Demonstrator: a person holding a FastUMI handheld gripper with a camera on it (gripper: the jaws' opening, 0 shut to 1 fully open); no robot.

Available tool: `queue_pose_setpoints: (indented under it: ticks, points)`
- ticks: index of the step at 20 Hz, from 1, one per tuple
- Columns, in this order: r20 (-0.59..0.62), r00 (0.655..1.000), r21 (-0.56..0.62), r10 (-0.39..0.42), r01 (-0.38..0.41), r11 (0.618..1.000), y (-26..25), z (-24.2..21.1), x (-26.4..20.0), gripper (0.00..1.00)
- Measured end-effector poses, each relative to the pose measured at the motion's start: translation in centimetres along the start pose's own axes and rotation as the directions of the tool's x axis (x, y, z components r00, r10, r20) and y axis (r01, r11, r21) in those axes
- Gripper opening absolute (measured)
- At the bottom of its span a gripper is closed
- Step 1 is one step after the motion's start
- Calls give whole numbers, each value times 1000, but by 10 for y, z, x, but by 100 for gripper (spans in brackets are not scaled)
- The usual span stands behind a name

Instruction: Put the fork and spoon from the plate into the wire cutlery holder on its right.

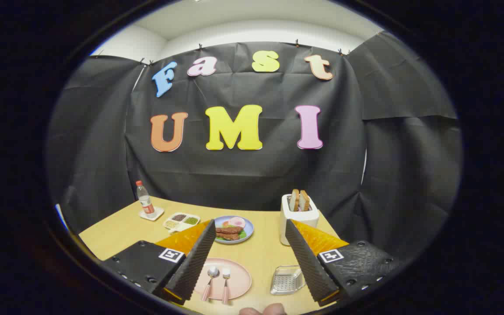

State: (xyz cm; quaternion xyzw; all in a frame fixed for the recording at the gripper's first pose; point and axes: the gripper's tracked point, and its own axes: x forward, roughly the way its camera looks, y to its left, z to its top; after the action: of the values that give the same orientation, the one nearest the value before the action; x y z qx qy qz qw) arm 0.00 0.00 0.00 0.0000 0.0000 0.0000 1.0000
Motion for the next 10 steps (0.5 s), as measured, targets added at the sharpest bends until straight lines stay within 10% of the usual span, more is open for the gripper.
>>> queue_pose_setpoints:
  ticks: [10]
  points:
    - [-25, 1000, 5, 14, -14, 1000, -4, -10, -8, 96]
